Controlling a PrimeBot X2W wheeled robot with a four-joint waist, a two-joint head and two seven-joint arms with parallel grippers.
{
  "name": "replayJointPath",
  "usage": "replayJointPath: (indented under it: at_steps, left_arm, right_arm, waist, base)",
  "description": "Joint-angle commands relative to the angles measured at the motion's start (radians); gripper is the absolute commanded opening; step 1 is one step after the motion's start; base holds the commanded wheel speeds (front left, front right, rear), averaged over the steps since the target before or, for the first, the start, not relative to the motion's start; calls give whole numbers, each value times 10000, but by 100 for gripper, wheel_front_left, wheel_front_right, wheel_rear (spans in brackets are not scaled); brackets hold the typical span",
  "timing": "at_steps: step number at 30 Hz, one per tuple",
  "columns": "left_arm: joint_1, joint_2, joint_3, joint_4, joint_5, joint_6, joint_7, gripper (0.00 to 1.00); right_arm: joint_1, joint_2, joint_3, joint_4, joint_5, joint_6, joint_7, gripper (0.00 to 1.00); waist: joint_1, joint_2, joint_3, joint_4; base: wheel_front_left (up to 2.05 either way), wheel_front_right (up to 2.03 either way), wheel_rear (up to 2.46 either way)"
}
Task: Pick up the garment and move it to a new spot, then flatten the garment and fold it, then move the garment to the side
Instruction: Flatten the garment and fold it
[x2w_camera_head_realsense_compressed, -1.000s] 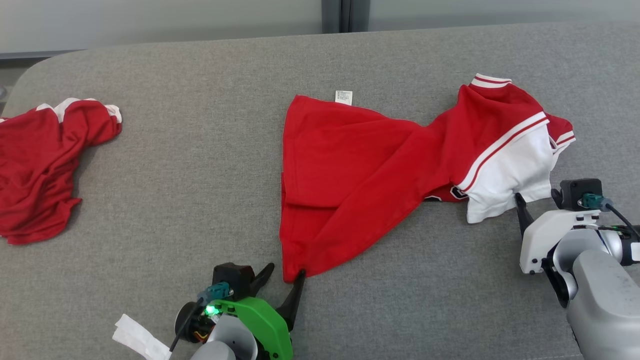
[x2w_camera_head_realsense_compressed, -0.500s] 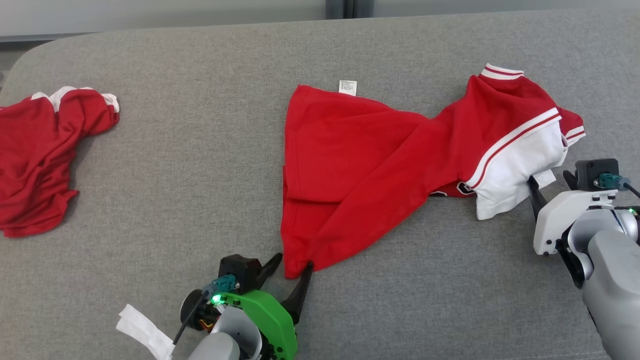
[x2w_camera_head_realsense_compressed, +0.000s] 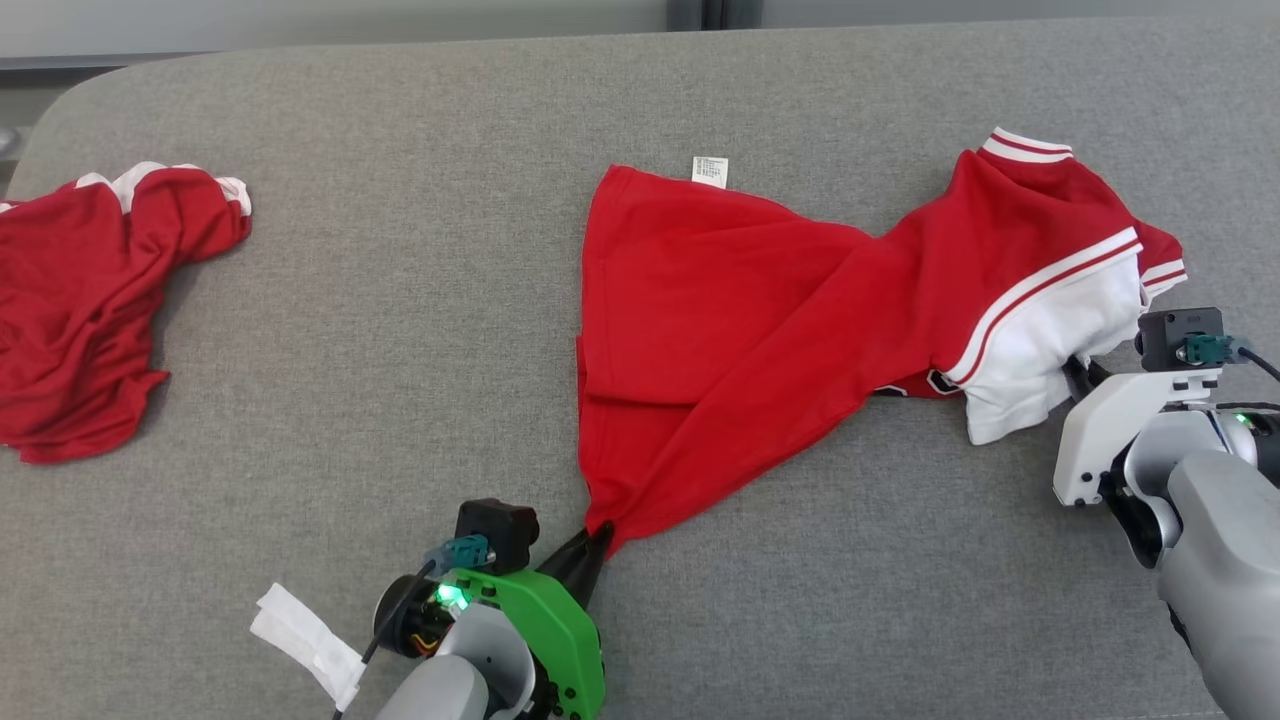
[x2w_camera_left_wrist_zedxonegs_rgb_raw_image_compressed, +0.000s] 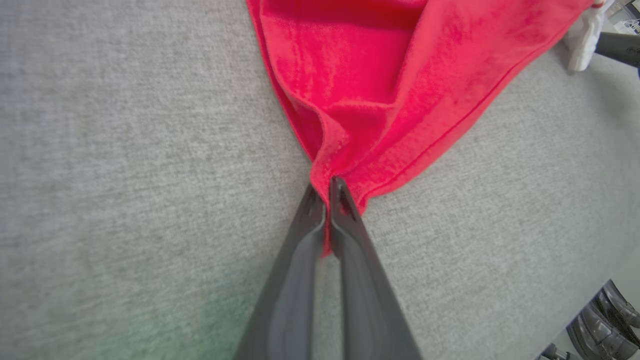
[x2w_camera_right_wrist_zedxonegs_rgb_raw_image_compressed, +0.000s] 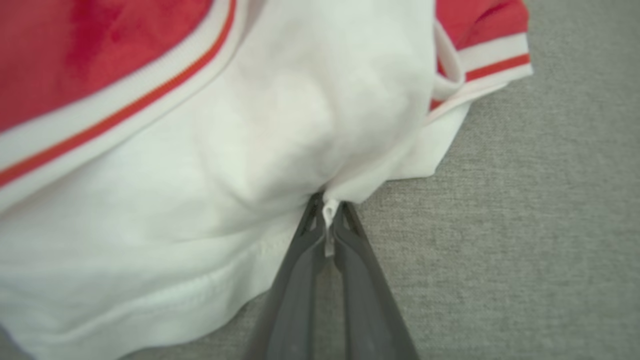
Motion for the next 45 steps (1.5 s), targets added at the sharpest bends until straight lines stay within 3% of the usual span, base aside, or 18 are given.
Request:
replayJointPath:
  at_steps: [1, 7, 13, 20, 27, 33, 39, 45]
  left_arm:
    - [359, 69, -179, 279, -78, -36, 345, 0]
    - [501, 160, 166, -400, -460, 0, -61, 0]
    - [806, 283, 798, -1861, -1171, 6, -504, 0]
    - [1181, 328, 1624, -4130, -2586, -6, -322, 0]
    - [870, 216, 2323, -5834, -4554, -16, 383, 0]
    - [-277, 241, 2936, -6699, -5681, 140, 1060, 0]
    - [-1930, 375, 3429, -6757, -6252, 497, 1718, 0]
    - [-3322, 725, 3642, -5812, -5824, 731, 1874, 0]
  right_arm:
    - [618, 0, 158, 315, 138, -17, 244, 0]
    - [759, -311, -86, -184, 392, -19, -474, 0]
    - [1180, -278, -767, -1731, 909, -17, -976, 0]
    - [2175, -240, -1794, -5244, 1954, -14, -376, 0]
    - [2918, 558, -3138, -8638, 2687, -14, 714, 0]
    - [2170, 1346, -4098, -10896, 3108, -10, 1440, 0]
    - [649, 1900, -4619, -11579, 2647, -10, 2180, 0]
    - [-884, 2273, -4384, -10155, 2335, -10, 3177, 0]
  waist:
    - [0, 0, -85, -25]
    - [0, 0, -431, -42]
    - [0, 0, -846, -138]
    - [0, 0, -1239, -326]
    - [0, 0, -1332, -590]
    - [0, 0, -1225, -854]
    - [0, 0, -948, -1108]
    - [0, 0, -55, -1535]
  base:
    - [0, 0, 0]
    - [0, 0, 0]
    - [0, 0, 0]
    - [0, 0, 0]
    - [0, 0, 0]
    - [0, 0, 0]
    - [0, 0, 0]
    - [0, 0, 0]
